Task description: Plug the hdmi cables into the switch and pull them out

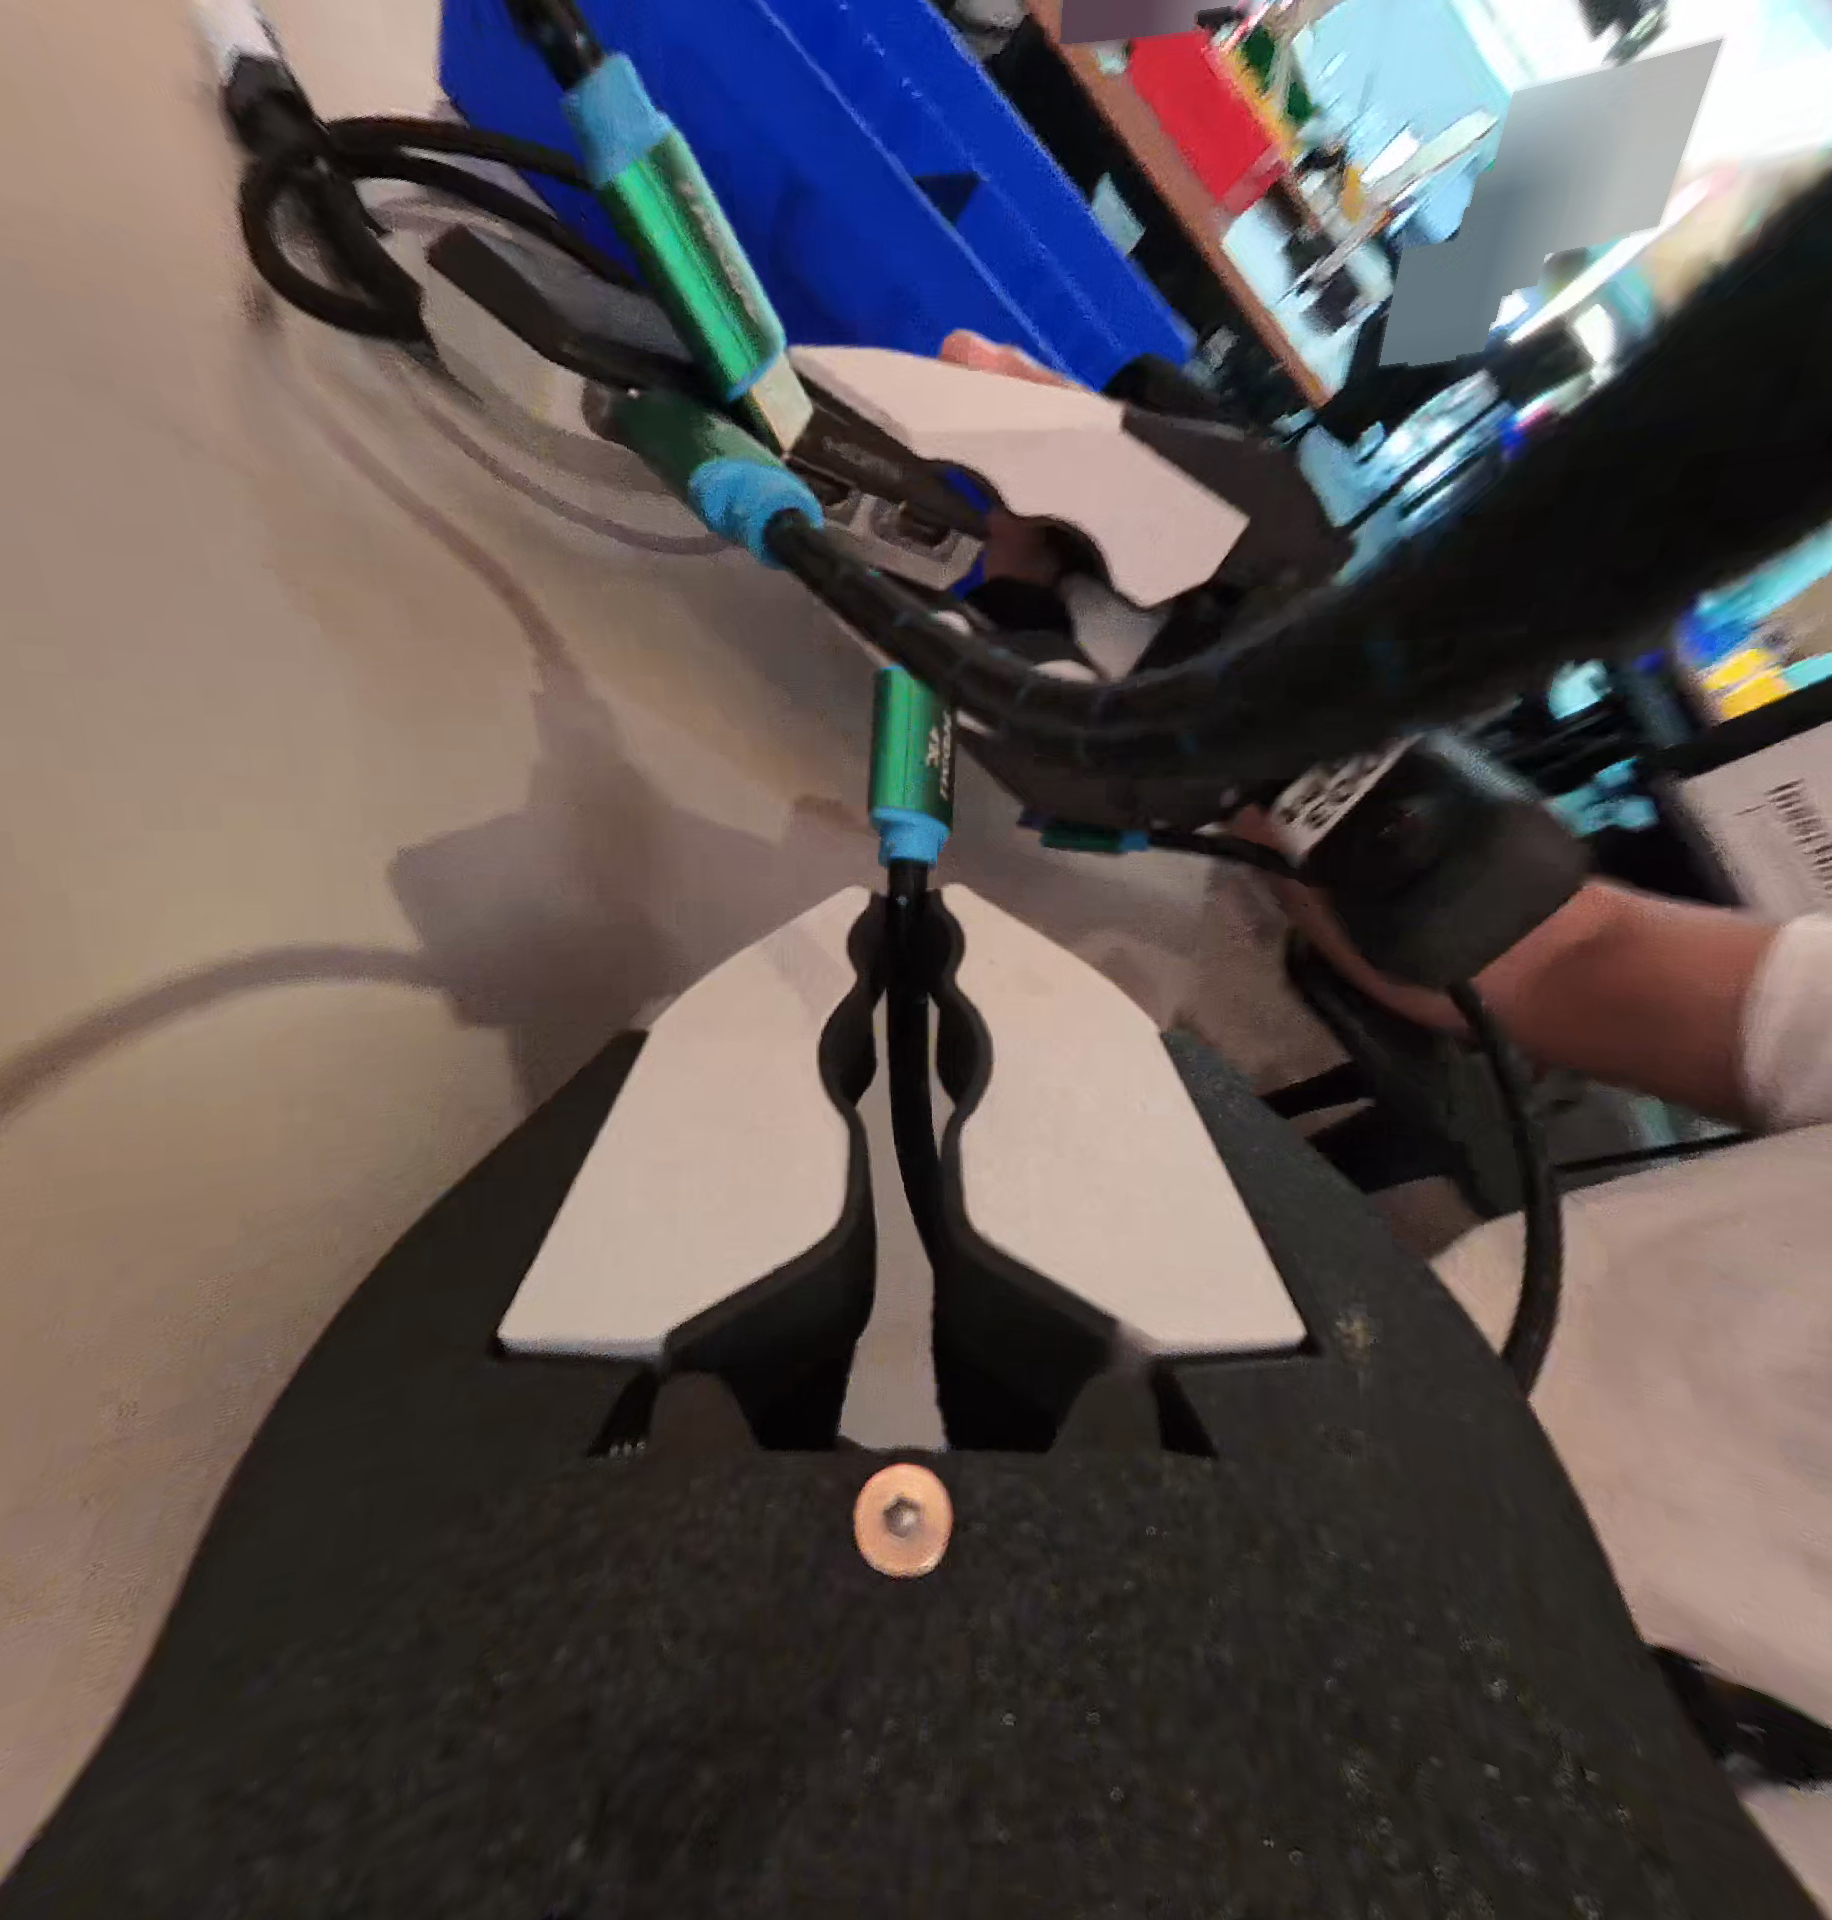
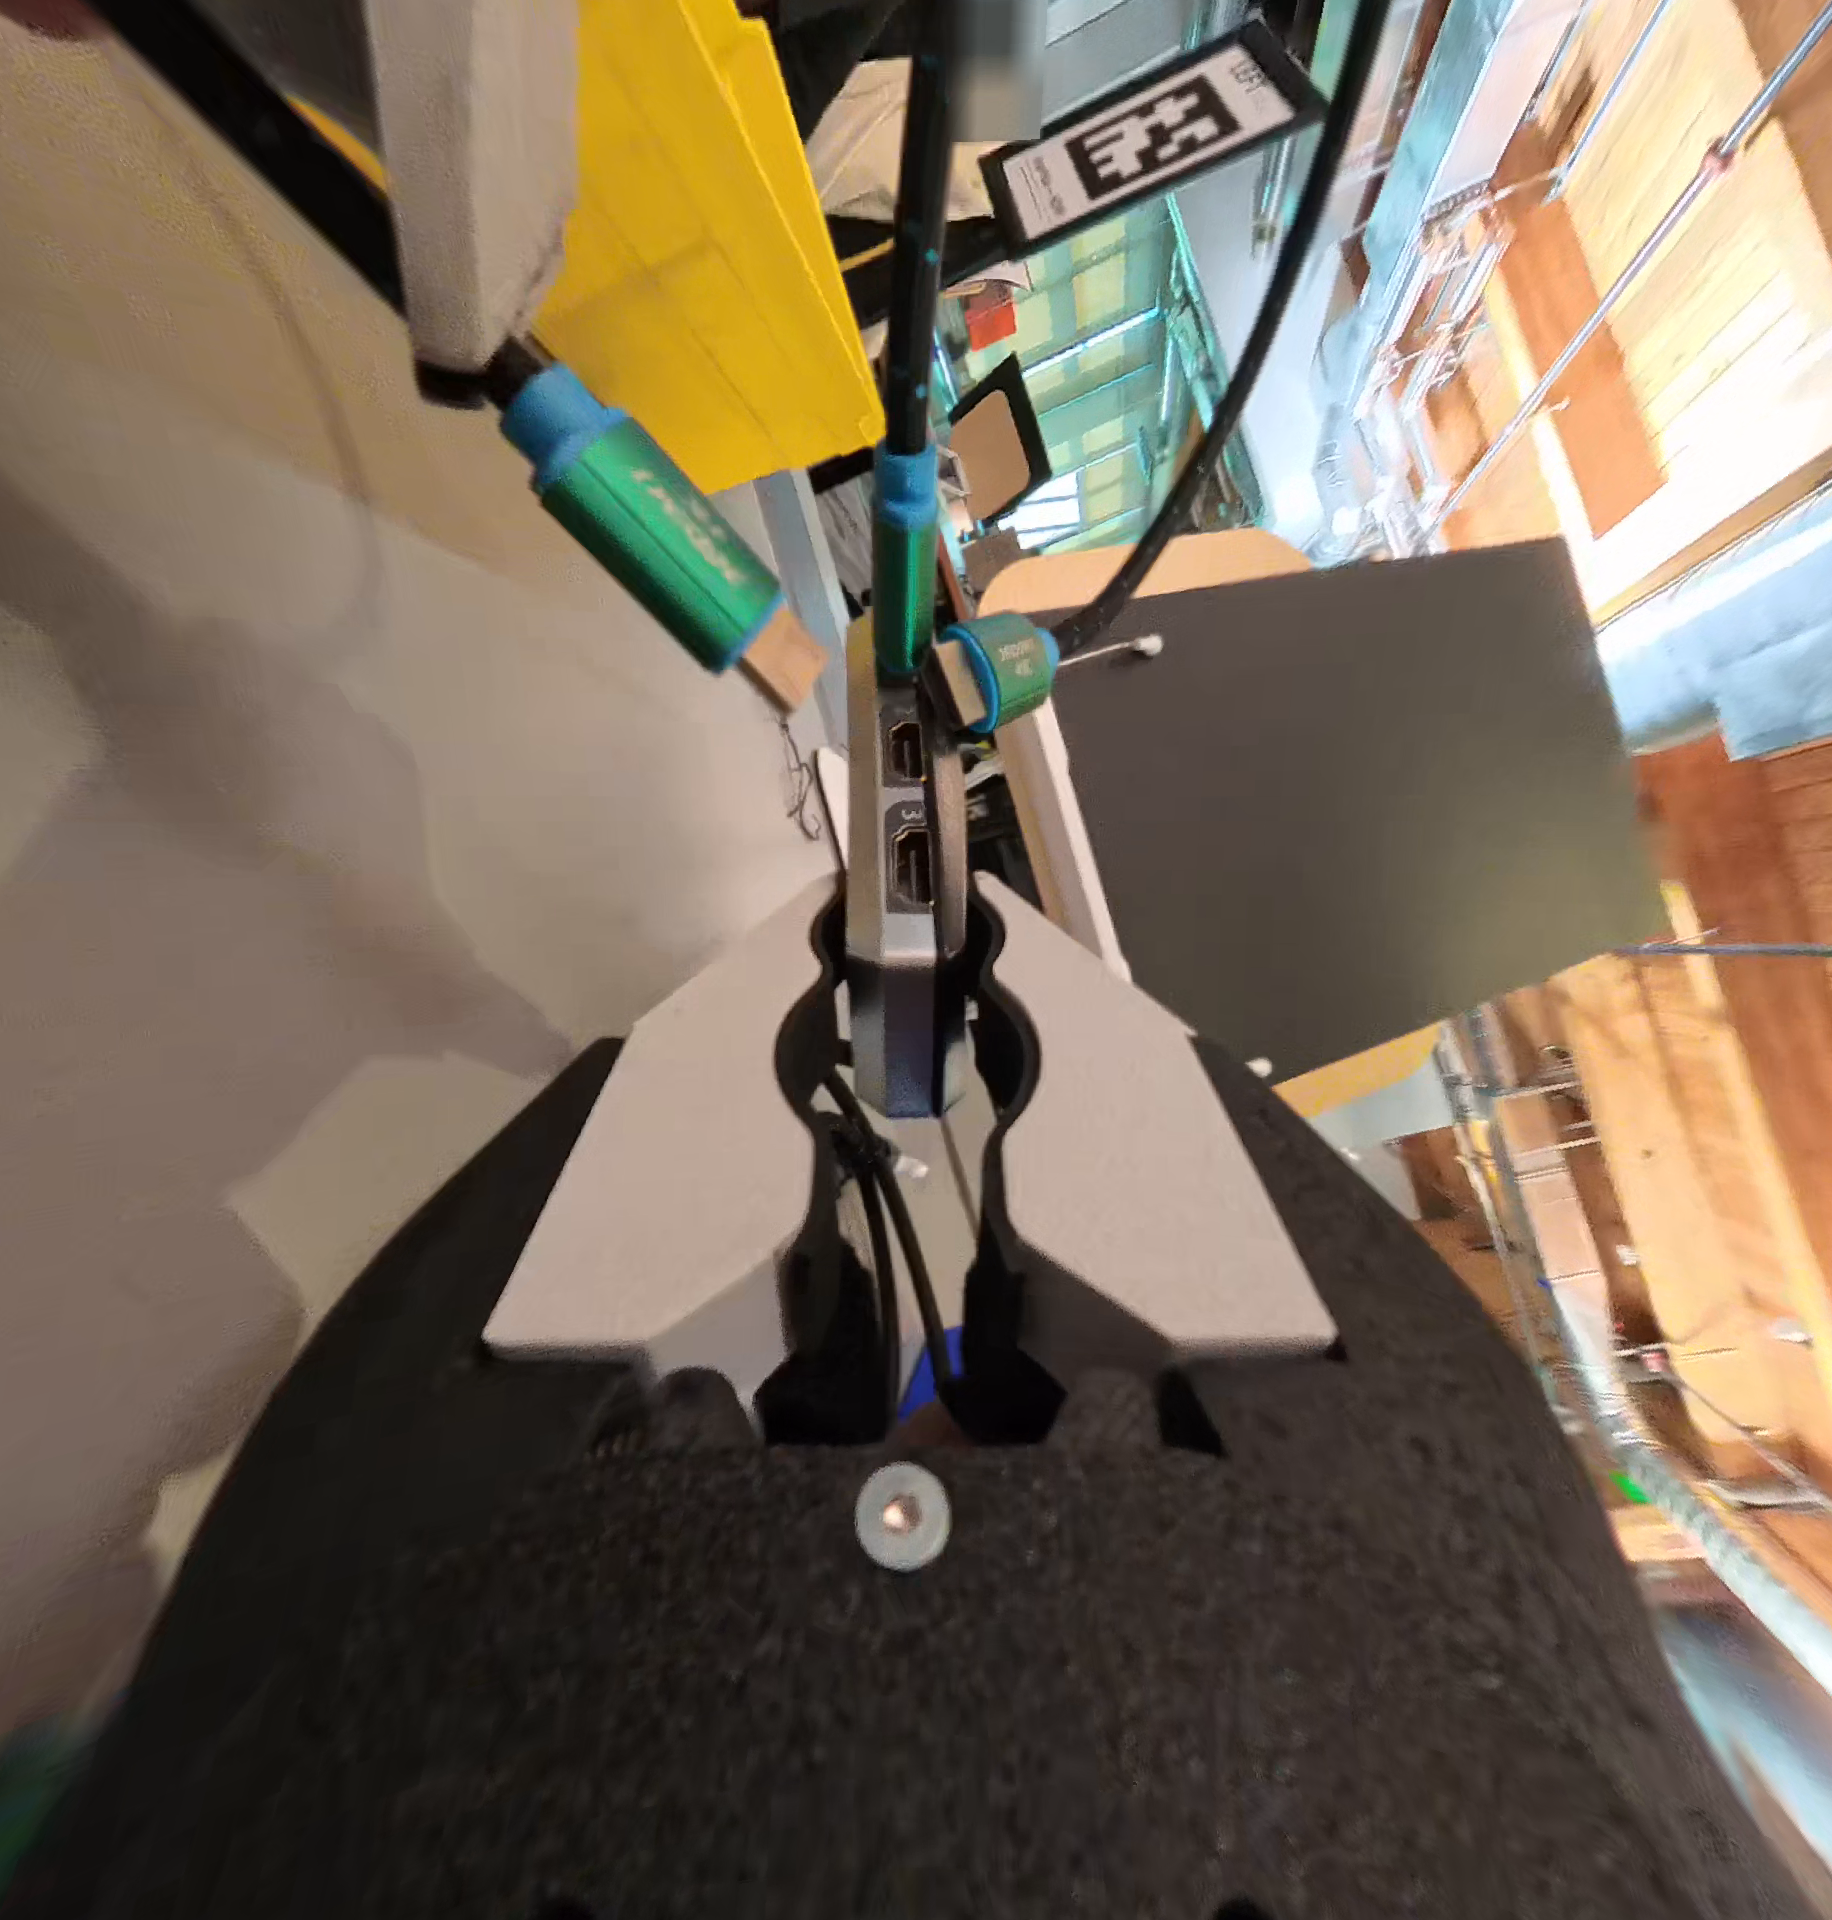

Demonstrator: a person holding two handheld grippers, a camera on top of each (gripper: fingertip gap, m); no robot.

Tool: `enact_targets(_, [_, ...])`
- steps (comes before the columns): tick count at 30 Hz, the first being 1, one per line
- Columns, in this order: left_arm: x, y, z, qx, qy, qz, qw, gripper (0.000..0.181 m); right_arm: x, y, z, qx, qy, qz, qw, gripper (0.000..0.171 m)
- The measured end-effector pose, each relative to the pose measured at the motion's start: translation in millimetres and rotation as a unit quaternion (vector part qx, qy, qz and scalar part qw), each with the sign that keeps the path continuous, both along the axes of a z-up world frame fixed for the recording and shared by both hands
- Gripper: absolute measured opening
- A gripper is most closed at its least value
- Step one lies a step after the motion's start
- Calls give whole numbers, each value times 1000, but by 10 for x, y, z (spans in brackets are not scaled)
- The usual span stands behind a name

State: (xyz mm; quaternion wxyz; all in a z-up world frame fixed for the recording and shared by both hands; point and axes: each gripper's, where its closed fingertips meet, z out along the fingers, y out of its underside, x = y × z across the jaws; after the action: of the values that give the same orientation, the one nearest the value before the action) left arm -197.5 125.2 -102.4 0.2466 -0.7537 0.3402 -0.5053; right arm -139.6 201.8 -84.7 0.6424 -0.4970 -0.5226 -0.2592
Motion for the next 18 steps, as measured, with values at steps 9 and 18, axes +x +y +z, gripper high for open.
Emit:
enact_targets(9, [62,46,43,-97,-74,30,992,6,-244,-93,-23,57,-88,9,994,19])
enact_targets(18, [84,-21,-92,-145,-65,6,987,6,-194,-60,-16,74,-97,-7,992,19])
